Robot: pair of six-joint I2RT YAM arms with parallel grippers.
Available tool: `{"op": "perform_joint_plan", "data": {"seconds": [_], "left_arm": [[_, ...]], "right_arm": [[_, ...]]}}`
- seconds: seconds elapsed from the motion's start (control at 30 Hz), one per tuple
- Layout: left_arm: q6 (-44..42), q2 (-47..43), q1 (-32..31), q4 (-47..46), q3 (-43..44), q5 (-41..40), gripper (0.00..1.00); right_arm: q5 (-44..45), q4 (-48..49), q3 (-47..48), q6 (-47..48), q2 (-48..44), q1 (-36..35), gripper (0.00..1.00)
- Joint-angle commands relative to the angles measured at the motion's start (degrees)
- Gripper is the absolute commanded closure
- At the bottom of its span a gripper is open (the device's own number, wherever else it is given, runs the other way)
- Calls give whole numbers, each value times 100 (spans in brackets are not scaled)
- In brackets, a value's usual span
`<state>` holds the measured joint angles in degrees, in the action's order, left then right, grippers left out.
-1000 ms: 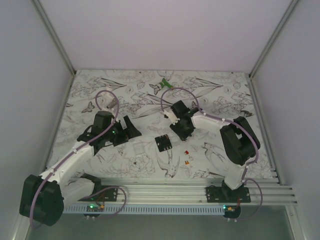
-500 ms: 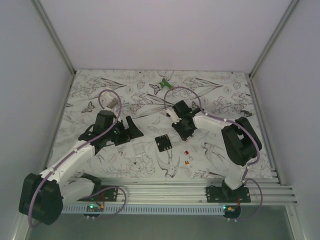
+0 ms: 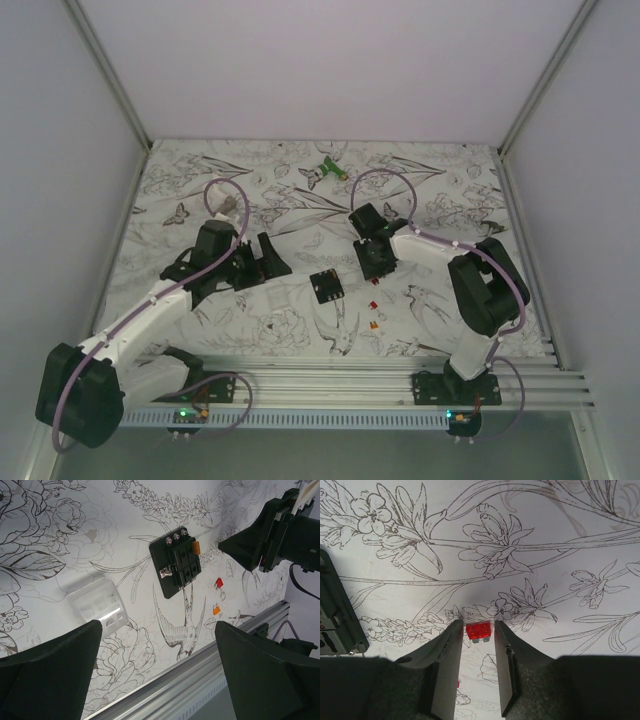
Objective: Snap on the fuse box
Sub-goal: Pick up the fuse from the center of the board.
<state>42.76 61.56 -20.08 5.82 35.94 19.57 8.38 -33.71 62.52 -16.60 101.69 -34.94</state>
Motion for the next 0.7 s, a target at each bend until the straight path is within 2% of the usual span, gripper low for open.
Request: {"op": "perform_joint_plan", "data": {"seconds": [0.0,0.3,0.67], "left_arm": [[-53,0,-42,50,100,-35,0],[-80,-4,-45,49,79,-33,0],[-110,14,-49,51,74,-4,0]], "right_arm": [[-71,-52,0,-52,-167,50,60],[-499,-259,98,1202,-18,109,57],[-777,-116,148,1607,321,295,59]]}}
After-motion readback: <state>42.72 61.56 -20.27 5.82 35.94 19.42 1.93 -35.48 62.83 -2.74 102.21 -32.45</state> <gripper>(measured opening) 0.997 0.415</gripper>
